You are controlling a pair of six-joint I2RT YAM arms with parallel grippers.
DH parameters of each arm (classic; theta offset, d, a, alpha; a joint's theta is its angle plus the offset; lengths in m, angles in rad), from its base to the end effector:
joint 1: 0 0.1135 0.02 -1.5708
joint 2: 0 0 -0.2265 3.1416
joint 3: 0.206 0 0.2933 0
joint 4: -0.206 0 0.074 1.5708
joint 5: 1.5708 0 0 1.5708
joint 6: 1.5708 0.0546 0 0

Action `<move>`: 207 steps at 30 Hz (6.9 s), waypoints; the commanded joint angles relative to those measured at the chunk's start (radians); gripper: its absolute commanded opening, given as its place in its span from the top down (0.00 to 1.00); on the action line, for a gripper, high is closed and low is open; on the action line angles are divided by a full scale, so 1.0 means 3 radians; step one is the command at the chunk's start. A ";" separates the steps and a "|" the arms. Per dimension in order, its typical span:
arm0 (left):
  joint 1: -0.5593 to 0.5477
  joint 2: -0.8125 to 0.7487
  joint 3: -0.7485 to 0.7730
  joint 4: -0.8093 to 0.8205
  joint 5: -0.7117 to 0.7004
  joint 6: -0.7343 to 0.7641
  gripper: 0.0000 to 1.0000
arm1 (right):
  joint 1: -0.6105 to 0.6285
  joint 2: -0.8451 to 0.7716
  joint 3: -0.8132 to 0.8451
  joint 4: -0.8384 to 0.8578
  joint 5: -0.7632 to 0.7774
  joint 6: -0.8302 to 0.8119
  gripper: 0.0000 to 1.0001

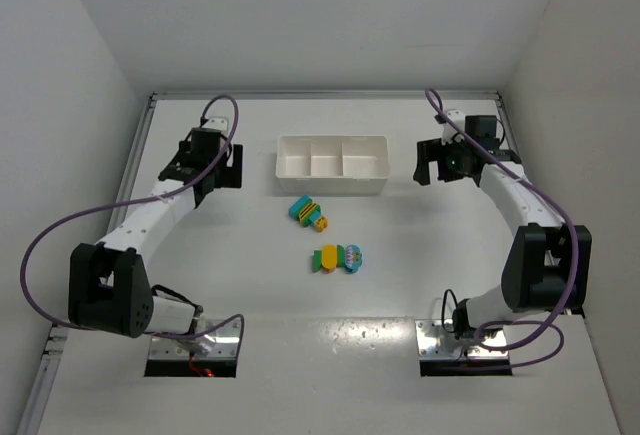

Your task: Sort the legos into containers by color

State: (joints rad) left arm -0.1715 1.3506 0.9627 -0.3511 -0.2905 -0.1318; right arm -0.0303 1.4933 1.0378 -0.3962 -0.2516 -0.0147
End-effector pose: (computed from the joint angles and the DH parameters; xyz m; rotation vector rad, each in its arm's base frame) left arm 0.3499 -0.0447 0.1964 -0.1017 2.2762 0.1771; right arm 0.3705 0.0024 0.1714 -0.0955 2.4044 0.2836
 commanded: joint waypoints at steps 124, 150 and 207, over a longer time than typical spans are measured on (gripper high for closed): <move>0.0020 0.0406 0.0089 0.0250 0.4706 -0.0619 0.14 | 0.2376 0.0299 0.0585 0.0390 0.0015 -0.0498 1.00; -0.0226 0.0785 0.0411 0.0490 0.5007 -0.0650 0.77 | 0.2607 0.0494 0.0739 0.0635 0.0393 -0.0467 1.00; -0.0277 0.0361 0.0007 0.2505 0.4793 -0.1780 1.00 | 0.1579 0.1128 0.0968 0.1402 -0.3380 0.1542 0.25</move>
State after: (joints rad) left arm -0.2478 1.4517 0.9382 0.3134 1.1137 -0.6174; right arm 0.4446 1.8427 1.2575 -0.1272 -1.1927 0.3828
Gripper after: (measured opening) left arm 0.426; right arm 0.753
